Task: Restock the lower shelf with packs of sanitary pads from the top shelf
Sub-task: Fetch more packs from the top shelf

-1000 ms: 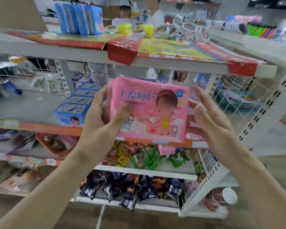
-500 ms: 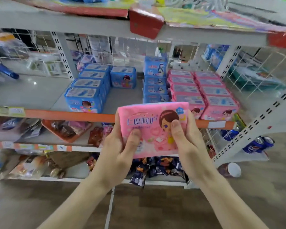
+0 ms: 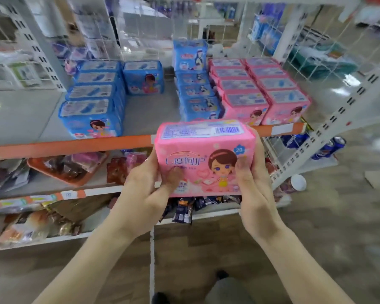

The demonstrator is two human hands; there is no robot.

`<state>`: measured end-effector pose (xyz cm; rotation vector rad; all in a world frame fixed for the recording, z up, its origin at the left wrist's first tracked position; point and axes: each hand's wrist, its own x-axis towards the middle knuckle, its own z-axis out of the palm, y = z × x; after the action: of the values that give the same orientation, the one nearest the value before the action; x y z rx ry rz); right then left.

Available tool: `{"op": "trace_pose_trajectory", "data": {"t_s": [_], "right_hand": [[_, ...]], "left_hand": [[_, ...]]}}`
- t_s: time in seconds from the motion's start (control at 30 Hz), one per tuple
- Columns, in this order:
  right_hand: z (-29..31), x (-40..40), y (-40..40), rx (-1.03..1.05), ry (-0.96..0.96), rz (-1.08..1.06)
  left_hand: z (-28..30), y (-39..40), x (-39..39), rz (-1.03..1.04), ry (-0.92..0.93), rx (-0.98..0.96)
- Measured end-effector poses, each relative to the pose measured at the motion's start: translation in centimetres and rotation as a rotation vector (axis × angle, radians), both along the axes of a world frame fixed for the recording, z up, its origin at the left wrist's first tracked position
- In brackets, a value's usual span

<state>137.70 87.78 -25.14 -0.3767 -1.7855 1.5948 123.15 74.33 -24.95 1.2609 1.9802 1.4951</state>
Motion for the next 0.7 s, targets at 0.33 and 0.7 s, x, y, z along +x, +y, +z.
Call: {"op": "trace_pose_trajectory", "data": {"t_s": [0.33, 0.7], "right_hand": [[-0.4, 3.3, 7.0, -0.019, -0.077, -0.024], [-1.0, 7.1, 20.3, 0.044, -0.215, 0.064]], "left_hand": [[-1.1, 6.8, 3.2, -0.018, -0.060, 0.028], [-0.7, 18.0, 6.5, 0.044, -0.061, -0.013]]}}
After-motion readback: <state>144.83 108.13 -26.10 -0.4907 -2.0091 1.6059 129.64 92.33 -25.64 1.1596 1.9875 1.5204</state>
